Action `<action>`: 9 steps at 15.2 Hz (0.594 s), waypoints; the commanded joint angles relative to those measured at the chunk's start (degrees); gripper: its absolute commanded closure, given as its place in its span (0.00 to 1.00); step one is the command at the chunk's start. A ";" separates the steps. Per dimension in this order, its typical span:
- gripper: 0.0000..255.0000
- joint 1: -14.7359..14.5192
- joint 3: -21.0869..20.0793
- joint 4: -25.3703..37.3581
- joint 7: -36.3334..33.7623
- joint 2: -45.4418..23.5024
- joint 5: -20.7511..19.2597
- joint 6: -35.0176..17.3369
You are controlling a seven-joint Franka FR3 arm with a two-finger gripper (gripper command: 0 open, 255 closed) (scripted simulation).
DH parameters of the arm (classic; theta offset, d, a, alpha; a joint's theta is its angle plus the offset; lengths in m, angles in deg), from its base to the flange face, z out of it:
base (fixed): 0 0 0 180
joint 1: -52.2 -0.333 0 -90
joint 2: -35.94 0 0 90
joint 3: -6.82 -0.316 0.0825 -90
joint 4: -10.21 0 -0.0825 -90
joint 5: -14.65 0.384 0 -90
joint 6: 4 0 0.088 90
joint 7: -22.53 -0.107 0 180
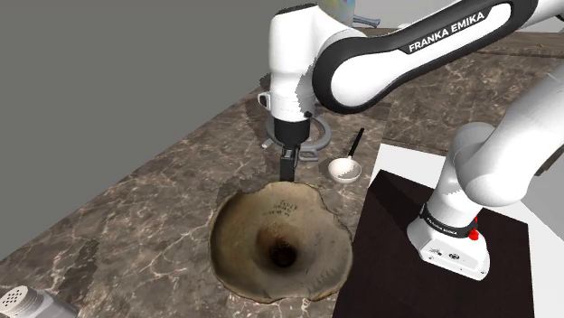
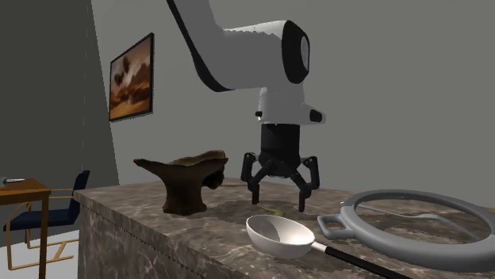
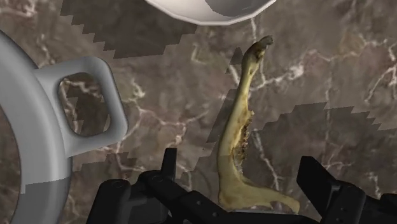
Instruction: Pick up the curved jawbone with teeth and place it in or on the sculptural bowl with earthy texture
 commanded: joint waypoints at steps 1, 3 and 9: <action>0.00 -0.07 -0.29 -1.16 0.06 -0.50 0.00 -1.67; 0.00 -0.10 -0.51 -1.99 0.01 -0.97 0.01 -2.97; 0.00 -0.10 -0.51 -1.99 0.01 -0.97 0.01 -2.97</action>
